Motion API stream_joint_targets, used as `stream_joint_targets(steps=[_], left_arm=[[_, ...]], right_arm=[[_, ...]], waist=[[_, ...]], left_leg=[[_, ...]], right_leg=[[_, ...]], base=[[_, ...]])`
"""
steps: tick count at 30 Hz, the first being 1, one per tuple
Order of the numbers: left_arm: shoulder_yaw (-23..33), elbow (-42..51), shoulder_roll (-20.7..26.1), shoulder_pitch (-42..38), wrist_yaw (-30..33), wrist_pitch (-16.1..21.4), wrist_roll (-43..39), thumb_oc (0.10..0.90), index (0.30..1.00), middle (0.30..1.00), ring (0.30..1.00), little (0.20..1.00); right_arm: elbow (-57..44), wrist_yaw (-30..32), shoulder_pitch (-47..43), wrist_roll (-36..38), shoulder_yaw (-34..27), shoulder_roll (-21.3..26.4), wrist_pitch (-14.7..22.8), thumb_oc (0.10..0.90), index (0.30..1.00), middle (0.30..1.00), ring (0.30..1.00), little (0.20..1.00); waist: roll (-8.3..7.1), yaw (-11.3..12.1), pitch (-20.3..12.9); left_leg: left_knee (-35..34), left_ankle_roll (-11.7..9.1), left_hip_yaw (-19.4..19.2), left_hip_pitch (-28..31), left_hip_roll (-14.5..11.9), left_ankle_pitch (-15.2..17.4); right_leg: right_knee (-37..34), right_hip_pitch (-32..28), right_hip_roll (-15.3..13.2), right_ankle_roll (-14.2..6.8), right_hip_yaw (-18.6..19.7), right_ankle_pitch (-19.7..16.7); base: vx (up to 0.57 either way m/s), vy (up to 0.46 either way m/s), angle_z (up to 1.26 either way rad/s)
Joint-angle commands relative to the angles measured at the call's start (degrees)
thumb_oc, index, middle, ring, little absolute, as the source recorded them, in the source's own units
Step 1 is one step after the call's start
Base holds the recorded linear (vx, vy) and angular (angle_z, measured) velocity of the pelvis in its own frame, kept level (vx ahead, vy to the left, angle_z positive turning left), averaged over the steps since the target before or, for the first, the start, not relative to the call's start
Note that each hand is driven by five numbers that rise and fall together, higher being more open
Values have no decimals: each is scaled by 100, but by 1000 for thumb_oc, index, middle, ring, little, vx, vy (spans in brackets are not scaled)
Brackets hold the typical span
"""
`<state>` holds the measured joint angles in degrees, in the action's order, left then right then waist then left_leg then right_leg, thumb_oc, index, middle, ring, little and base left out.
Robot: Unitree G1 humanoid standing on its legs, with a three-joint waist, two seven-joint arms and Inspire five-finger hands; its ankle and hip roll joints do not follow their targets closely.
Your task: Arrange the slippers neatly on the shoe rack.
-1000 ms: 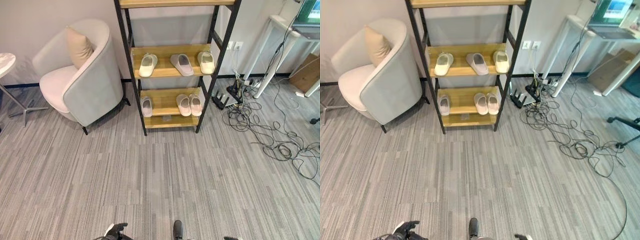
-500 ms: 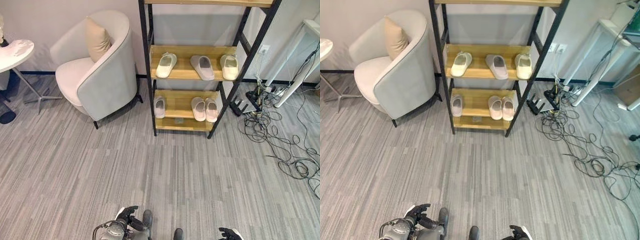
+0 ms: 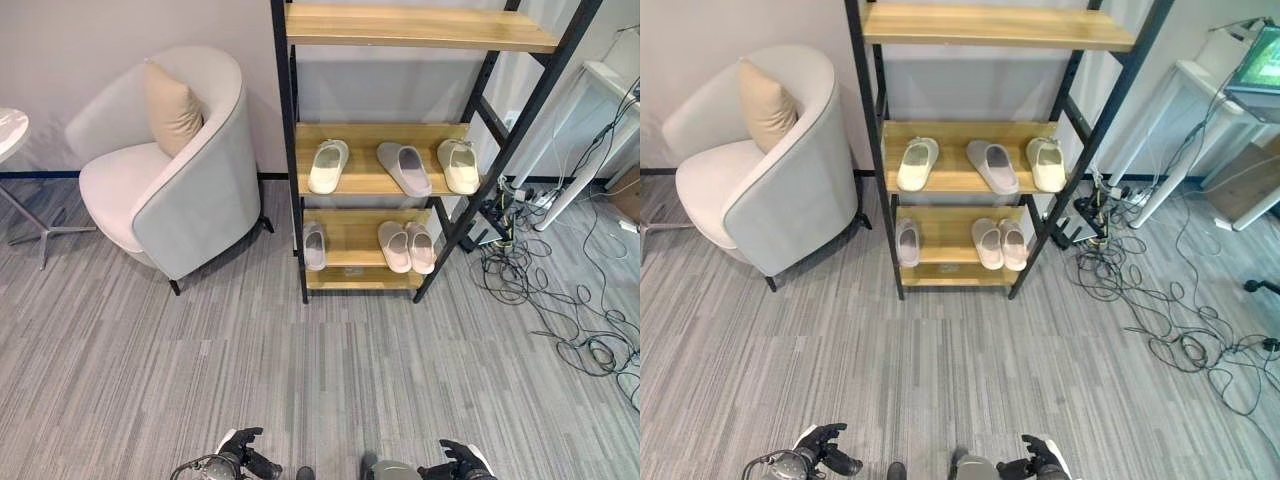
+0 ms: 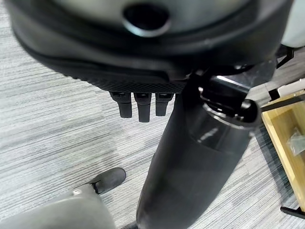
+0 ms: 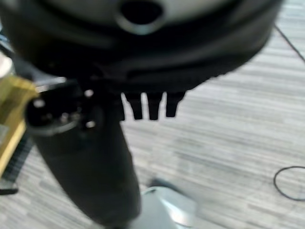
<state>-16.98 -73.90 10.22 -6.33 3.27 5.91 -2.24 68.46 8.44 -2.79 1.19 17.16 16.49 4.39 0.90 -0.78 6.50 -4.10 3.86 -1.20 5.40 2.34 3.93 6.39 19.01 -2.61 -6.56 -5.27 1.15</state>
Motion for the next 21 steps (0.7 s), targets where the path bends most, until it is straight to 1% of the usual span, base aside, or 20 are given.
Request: stream_joint_targets(steps=[1,2,3,5,6,7,8,9,10,11,12,13,14,15,16,17,18,19,20,21], left_arm=[[-130,191,-123,-178,102,184,-57,800,900,900,900,900],[-130,190,-124,-178,102,184,-57,800,900,900,900,900],[-177,203,-187,-175,121,214,-52,800,900,900,900,900],[-192,219,-218,-156,111,199,-74,800,900,900,900,900],[-192,219,-219,-156,111,199,-74,800,900,900,900,900],[-231,251,-221,-173,63,202,-86,800,900,900,900,900],[-297,371,-194,-262,11,197,-102,800,900,900,900,900],[-298,372,-193,-264,11,195,-103,800,900,900,900,900],[-337,434,-165,-313,4,192,-126,800,900,900,900,900],[-337,434,-165,-313,4,192,-126,800,900,900,900,900],[-361,485,-136,-334,4,180,-118,800,900,900,900,900],[-412,553,-111,-333,-38,172,-161,800,900,900,900,900],[-415,554,-112,-330,-38,172,-162,800,900,900,900,900],[-420,563,-117,-309,-37,171,-157,800,900,900,900,900],[-399,538,-134,-233,-64,160,-173,800,900,900,900,900],[-372,513,-144,-187,-64,170,-181,800,900,900,900,900],[-425,470,-104,-157,-125,156,-221,800,900,900,900,900],[-424,469,-104,-161,-125,156,-221,800,900,900,900,900],[-399,468,-87,-171,-161,179,-200,800,900,900,900,900],[-275,396,11,-15,-261,208,-60,800,900,900,900,900]], right_arm=[[-24,260,48,-360,22,47,166,800,900,900,900,900],[-24,260,48,-360,22,48,166,800,900,900,900,900],[30,245,62,-386,35,83,167,800,900,900,900,900],[88,199,64,-322,-15,127,157,800,900,900,900,900],[89,199,64,-322,-15,128,157,800,900,900,900,900],[130,129,34,-257,1,139,183,800,900,900,900,900],[112,88,-35,-108,0,168,241,800,900,900,900,900],[113,87,-38,-107,-1,167,241,800,900,900,900,900],[89,83,-92,-35,3,189,257,800,900,900,900,900],[89,83,-92,-35,3,189,257,800,900,900,900,900],[72,82,-134,8,4,211,240,800,900,900,900,900],[80,55,-140,45,33,250,231,800,900,900,900,900],[80,55,-137,45,31,251,231,800,900,900,900,900],[73,56,-117,46,36,261,223,800,900,900,900,900],[62,46,-67,46,47,271,246,800,900,900,900,900],[49,51,-62,34,50,284,260,800,900,900,900,900],[92,-29,-568,159,-27,534,76,800,900,900,900,900],[94,-29,-573,160,-27,533,76,800,900,900,900,900],[64,-75,-413,179,-45,606,318,800,900,900,900,900],[-398,-391,-225,596,-138,730,533,800,900,900,900,900]], waist=[[56,-206,2],[56,-206,4],[46,-204,-95],[100,-221,-177],[105,-224,-176],[136,-202,-211],[7,-134,-63],[13,-133,-66],[-92,-55,19],[-91,-55,18],[-191,-3,70],[-354,150,138],[-335,167,158],[-344,228,162],[-327,303,133],[-308,351,101],[-308,478,91],[-312,472,85],[-294,530,44],[-229,609,14]], left_leg=[[-90,-465,544,630,81,443],[-90,-465,544,632,80,444],[-90,-510,602,738,10,489],[68,-643,645,798,-195,284],[69,-644,648,799,-199,287],[690,-857,610,649,-352,-105],[1947,-1029,526,-94,-294,-764],[2003,-1030,527,-128,-299,-734],[2570,-991,453,-476,-279,-862],[2574,-991,453,-479,-280,-860],[2888,-914,335,-699,-289,-892],[3089,-751,142,-1205,-277,-635],[3128,-749,132,-1189,-299,-592],[2918,-697,72,-1256,-274,-451],[2336,-654,51,-1303,-166,-197],[1936,-656,92,-1381,-85,-160],[1620,-683,152,-1345,-34,-207],[1601,-683,157,-1351,-28,-228],[1195,-713,229,-1384,14,-395],[766,-738,154,-1522,20,-765]], right_leg=[[-826,-236,298,-345,-80,-810],[-827,-239,298,-345,-80,-810],[-818,-365,287,-265,-32,-944],[-646,-429,335,-157,-93,-934],[-645,-431,338,-156,-98,-931],[-599,-631,390,-41,-153,-811],[-617,-962,358,104,37,-642],[-611,-950,364,105,35,-640],[-597,-1084,323,184,111,-571],[-597,-1083,324,184,111,-571],[-595,-1196,277,248,161,-508],[-541,-1435,201,312,248,-327],[-535,-1459,222,311,257,-313],[-523,-1584,232,311,292,-223],[-522,-1763,227,268,317,-60],[-533,-1848,261,245,325,7],[-565,-2041,296,247,315,91],[-568,-2030,291,247,310,85],[-589,-2147,342,230,308,173],[-554,-2401,439,233,427,275]], base=[[293,-68,20],[369,-127,47],[412,-173,52],[407,-192,55],[362,-197,39],[386,-252,20],[381,-250,1],[227,-192,10],[80,-71,4],[174,-142,-12],[314,-164,-35],[318,-160,-26],[333,-97,-22],[344,24,-17],[446,41,-18],[453,40,-12],[216,13,-4],[228,-8,-1],[327,33,6],[331,34,21]])
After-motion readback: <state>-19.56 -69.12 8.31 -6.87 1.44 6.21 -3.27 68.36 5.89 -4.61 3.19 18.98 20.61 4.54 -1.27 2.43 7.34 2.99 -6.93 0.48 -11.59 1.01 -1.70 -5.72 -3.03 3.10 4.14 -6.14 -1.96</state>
